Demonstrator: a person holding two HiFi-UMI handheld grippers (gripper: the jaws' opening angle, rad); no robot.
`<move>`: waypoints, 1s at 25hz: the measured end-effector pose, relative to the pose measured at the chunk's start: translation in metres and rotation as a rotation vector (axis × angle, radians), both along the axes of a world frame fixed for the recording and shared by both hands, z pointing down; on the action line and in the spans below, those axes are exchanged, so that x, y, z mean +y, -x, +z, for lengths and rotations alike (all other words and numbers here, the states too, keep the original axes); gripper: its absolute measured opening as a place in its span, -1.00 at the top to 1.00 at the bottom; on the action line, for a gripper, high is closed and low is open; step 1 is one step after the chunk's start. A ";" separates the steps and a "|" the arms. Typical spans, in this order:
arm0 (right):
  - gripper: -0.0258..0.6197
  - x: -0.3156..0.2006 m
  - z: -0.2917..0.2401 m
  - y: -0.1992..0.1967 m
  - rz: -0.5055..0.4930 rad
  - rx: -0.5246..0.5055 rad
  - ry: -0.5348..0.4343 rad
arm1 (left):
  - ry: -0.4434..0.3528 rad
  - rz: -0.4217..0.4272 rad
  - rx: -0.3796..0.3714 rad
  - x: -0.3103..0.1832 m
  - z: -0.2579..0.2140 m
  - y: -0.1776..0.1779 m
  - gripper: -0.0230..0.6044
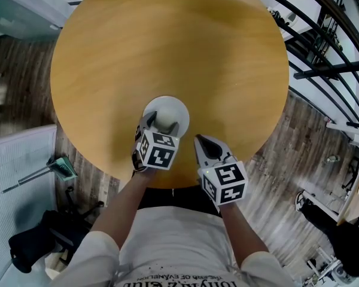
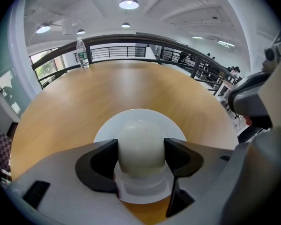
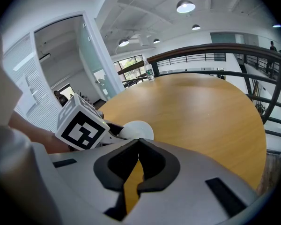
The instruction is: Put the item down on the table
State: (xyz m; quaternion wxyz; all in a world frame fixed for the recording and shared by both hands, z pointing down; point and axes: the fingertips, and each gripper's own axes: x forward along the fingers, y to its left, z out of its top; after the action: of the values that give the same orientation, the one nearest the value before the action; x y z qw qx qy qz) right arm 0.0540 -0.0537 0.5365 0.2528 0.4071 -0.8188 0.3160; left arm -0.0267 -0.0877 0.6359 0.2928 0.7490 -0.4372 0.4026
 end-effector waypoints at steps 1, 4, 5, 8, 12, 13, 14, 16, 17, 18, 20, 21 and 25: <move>0.84 0.000 0.000 0.001 -0.001 -0.001 0.001 | -0.002 0.000 0.001 0.000 0.000 0.000 -0.10; 0.84 0.001 0.000 0.002 -0.008 -0.003 0.002 | -0.004 0.003 0.003 0.001 0.000 0.000 -0.10; 0.84 0.002 -0.001 0.002 -0.010 -0.003 0.002 | -0.004 0.006 0.005 0.001 0.000 0.000 -0.10; 0.84 0.004 -0.002 0.002 -0.015 0.000 -0.002 | -0.008 0.011 0.012 0.003 -0.002 -0.001 -0.12; 0.84 0.002 -0.005 0.004 -0.021 0.002 -0.012 | -0.021 0.008 0.021 0.003 -0.009 0.001 -0.14; 0.84 0.001 -0.007 0.005 -0.024 0.003 -0.015 | -0.025 0.006 0.025 0.003 -0.012 0.002 -0.14; 0.84 0.000 -0.009 0.005 -0.027 0.004 -0.019 | -0.029 0.004 0.030 0.004 -0.016 0.002 -0.14; 0.84 0.001 -0.013 0.007 -0.034 0.005 -0.027 | -0.035 0.001 0.043 0.007 -0.025 0.003 -0.14; 0.84 0.002 -0.015 0.008 -0.040 0.004 -0.030 | -0.038 -0.001 0.052 0.009 -0.029 0.004 -0.14; 0.84 0.003 -0.017 0.009 -0.048 0.005 -0.033 | -0.041 -0.001 0.061 0.012 -0.034 0.005 -0.14; 0.84 0.006 -0.022 0.013 -0.068 0.007 -0.036 | -0.050 0.006 0.076 0.017 -0.044 0.009 -0.14; 0.84 0.008 -0.024 0.016 -0.079 0.009 -0.038 | -0.053 0.011 0.075 0.020 -0.048 0.012 -0.14; 0.84 0.016 -0.037 0.021 -0.119 0.009 -0.050 | -0.066 0.000 0.083 0.033 -0.066 0.028 -0.14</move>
State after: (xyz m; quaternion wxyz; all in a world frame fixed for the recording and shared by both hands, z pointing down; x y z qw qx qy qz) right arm 0.0326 -0.0374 0.4991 0.2648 0.3654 -0.8480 0.2781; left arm -0.0547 -0.0547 0.5700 0.2859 0.7743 -0.4377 0.3566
